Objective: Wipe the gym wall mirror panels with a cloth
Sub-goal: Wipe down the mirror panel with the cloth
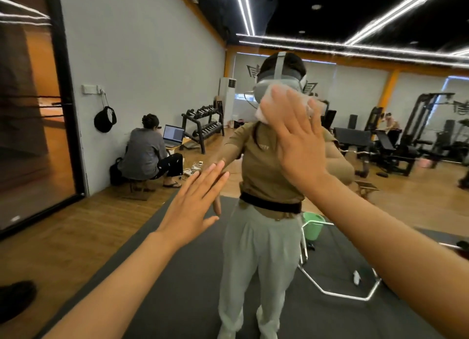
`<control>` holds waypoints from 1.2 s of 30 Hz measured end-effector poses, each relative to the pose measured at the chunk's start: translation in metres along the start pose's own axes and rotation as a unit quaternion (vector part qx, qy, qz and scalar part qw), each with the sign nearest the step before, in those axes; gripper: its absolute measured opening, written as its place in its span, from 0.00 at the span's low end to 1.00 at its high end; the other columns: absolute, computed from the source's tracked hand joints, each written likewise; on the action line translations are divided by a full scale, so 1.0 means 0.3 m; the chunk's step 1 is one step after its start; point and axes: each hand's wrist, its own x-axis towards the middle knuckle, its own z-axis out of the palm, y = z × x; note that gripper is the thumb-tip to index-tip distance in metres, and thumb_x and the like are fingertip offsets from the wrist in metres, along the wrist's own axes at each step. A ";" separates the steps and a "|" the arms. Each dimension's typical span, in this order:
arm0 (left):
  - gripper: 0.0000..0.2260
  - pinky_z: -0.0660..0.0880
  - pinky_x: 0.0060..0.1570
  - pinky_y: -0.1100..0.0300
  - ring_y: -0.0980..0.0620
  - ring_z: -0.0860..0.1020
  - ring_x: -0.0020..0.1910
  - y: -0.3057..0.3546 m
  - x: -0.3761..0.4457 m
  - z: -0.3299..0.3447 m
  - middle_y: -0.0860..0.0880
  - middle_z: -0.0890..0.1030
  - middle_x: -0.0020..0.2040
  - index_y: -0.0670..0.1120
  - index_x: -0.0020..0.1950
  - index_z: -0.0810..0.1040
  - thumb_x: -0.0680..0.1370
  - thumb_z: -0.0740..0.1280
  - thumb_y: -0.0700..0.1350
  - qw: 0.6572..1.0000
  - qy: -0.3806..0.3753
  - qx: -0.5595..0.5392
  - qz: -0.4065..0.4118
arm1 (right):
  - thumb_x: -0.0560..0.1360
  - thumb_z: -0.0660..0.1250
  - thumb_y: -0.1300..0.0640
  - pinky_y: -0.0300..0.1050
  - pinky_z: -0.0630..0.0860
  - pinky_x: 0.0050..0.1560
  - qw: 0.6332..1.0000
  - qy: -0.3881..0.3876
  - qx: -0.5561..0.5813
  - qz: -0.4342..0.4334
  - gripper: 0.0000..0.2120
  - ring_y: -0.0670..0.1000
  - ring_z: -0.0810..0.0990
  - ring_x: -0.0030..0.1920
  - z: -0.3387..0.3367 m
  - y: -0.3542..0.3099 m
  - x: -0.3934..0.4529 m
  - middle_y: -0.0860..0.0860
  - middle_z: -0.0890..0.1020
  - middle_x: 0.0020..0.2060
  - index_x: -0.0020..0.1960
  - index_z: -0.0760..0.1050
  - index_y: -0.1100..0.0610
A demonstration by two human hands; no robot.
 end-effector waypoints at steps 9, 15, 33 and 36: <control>0.52 0.50 0.77 0.48 0.48 0.45 0.81 -0.010 -0.001 0.009 0.45 0.46 0.82 0.42 0.81 0.51 0.67 0.80 0.49 1.000 0.016 -0.017 0.011 | 0.70 0.68 0.54 0.59 0.35 0.77 0.924 -0.264 -0.050 -0.271 0.46 0.57 0.38 0.79 0.179 -0.347 -0.783 0.54 0.43 0.80 0.81 0.47 0.55; 0.47 0.51 0.77 0.45 0.48 0.46 0.81 0.011 -0.008 0.016 0.46 0.46 0.82 0.43 0.81 0.51 0.72 0.75 0.55 0.999 0.031 -0.036 0.001 | 0.73 0.61 0.55 0.56 0.33 0.77 0.933 -0.223 -0.054 -0.279 0.41 0.55 0.39 0.79 0.134 -0.259 -0.762 0.53 0.42 0.80 0.80 0.46 0.55; 0.35 0.44 0.79 0.48 0.46 0.49 0.81 0.209 0.047 0.080 0.43 0.53 0.81 0.40 0.79 0.58 0.78 0.66 0.55 0.954 0.172 -0.190 -0.155 | 0.73 0.59 0.63 0.54 0.43 0.79 0.926 -0.225 -0.037 -0.300 0.35 0.52 0.53 0.79 0.002 0.087 -0.911 0.49 0.54 0.80 0.79 0.57 0.53; 0.36 0.44 0.79 0.48 0.45 0.49 0.81 0.225 0.059 0.089 0.42 0.53 0.81 0.39 0.79 0.58 0.78 0.68 0.53 0.950 0.182 -0.186 -0.170 | 0.73 0.55 0.65 0.54 0.48 0.78 0.969 -0.171 -0.001 -0.178 0.34 0.51 0.53 0.79 -0.043 0.186 -0.815 0.49 0.56 0.79 0.79 0.58 0.52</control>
